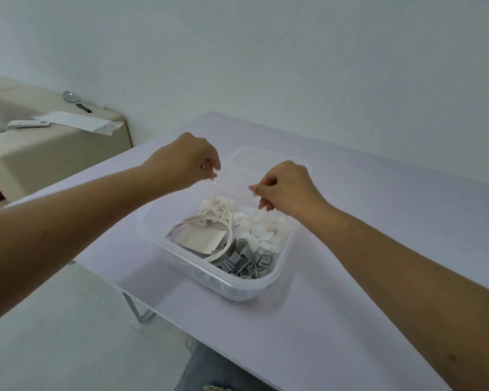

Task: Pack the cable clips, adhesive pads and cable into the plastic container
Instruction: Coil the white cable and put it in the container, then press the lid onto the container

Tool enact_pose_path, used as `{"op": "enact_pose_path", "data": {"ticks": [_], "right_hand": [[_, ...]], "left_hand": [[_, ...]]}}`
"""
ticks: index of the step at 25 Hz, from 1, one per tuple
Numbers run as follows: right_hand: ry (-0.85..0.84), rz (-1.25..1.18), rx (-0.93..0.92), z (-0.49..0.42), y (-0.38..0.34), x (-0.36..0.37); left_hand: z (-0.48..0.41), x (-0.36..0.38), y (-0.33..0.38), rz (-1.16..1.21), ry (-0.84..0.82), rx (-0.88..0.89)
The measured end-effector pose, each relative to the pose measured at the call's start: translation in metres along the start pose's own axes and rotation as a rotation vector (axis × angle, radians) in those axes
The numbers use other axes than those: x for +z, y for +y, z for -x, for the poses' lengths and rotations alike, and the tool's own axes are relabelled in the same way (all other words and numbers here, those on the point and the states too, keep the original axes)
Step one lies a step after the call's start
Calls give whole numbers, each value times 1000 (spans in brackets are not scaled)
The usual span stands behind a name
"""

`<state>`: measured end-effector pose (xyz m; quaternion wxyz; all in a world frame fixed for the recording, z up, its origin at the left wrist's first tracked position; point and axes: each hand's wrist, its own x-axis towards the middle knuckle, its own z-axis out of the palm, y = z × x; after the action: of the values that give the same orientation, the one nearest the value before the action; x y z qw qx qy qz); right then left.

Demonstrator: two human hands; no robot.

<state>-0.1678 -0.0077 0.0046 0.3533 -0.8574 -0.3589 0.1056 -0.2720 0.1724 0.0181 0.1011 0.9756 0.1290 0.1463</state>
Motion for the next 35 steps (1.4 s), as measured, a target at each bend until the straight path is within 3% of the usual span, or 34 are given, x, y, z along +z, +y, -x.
{"op": "enact_pose_path", "data": {"ticks": [3,5,8,13,18,21,24,27,30,32,35], "right_hand": [[248,-100,29,-31,24,-28],[335,-100,119,-50,48,-44],[309,-52,297,-78,89,-49],[180,-27,463,-108,132,-23],[189,-86,499,-116,136,-12],[209,-310,526,-117,136,-17],[319,-518,317,-109,118,-34],[445,-331,-99,-79,83,-64],[498,-31,-441,-28,54,-77],[526,228,-620,5,50,-68],[444,373,-745,41,59,-42]], "left_hand": [[-48,4,-1,138,109,-81],[-86,17,-7,178,78,-215],[-132,37,-15,229,-120,-433],[-164,61,-16,328,-391,-595],[-171,68,-15,636,-354,-743],[-169,67,-20,834,-228,-804],[-164,51,-25,1069,-69,-771],[-143,10,-26,1377,49,-679],[-95,-30,-36,1724,10,-538],[-54,-40,-38,1704,-31,-505],[0,-31,-28,1431,-12,-548]]}}
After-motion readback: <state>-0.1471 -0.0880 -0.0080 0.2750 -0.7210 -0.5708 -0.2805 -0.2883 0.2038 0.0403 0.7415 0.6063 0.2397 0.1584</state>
